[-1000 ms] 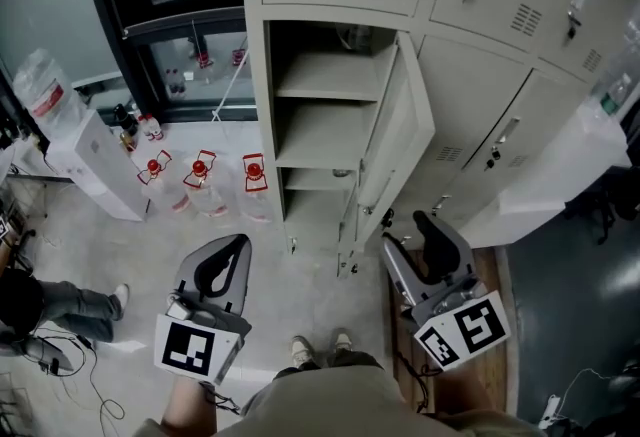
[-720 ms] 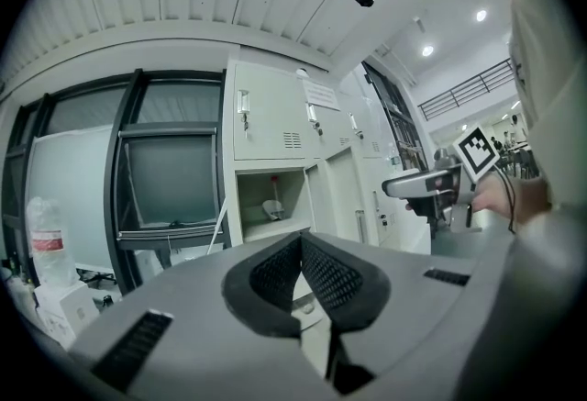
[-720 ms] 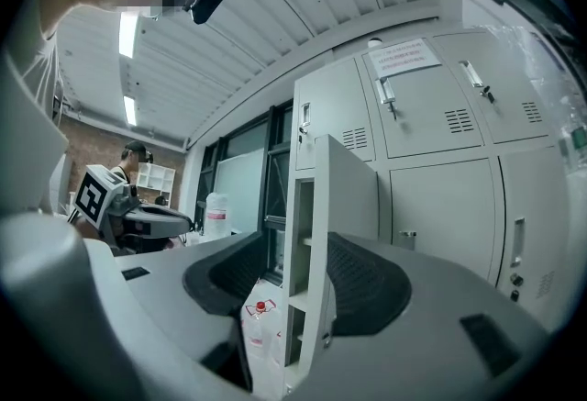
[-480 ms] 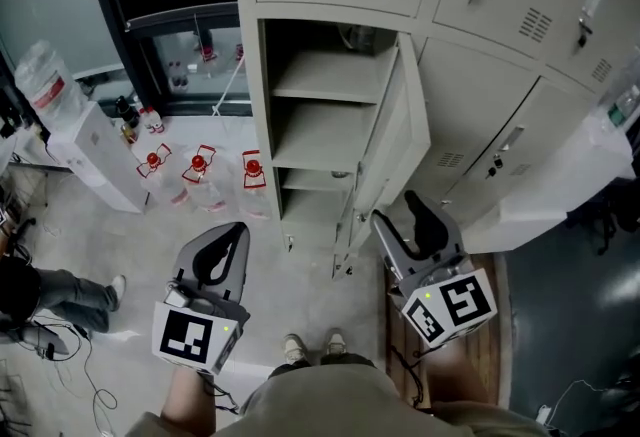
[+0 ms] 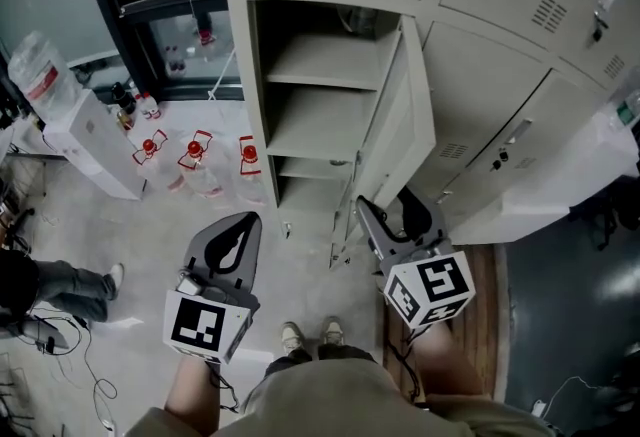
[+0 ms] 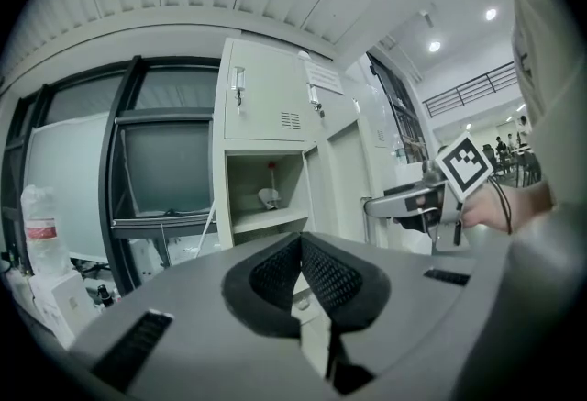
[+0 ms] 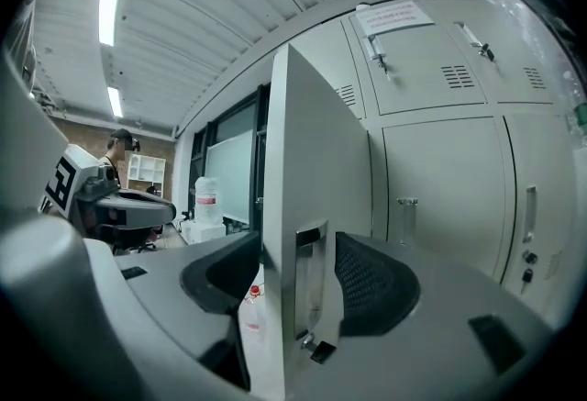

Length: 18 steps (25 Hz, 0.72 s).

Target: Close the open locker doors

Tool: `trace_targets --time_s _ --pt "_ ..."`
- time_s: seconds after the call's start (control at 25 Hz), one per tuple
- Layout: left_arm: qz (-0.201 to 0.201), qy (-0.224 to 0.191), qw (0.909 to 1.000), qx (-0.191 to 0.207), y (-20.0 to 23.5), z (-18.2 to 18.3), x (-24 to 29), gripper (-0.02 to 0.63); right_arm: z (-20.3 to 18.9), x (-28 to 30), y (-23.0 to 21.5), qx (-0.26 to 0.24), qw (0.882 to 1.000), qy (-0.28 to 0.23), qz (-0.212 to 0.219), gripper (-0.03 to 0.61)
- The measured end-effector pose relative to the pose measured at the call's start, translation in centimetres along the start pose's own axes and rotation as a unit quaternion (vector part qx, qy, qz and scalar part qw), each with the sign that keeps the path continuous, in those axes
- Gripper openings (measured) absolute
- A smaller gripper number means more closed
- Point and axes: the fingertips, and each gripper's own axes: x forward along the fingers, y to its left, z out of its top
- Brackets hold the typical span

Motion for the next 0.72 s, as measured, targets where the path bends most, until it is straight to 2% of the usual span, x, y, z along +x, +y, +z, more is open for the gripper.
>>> trace_targets --time_s 0.36,0.72 --pt "-0.004 0.014 0.9998 -0.011 0.2 -1.8 0.8 0.006 -0.1 1.2 1.0 0.009 1.0 -0.014 0.016 0.215" --pt "0.026 0.013 0.9994 -0.016 3.6 -2.1 0.1 0.006 0.4 5.4 4.5 -0.028 0.998 -0.013 0.058 0.241"
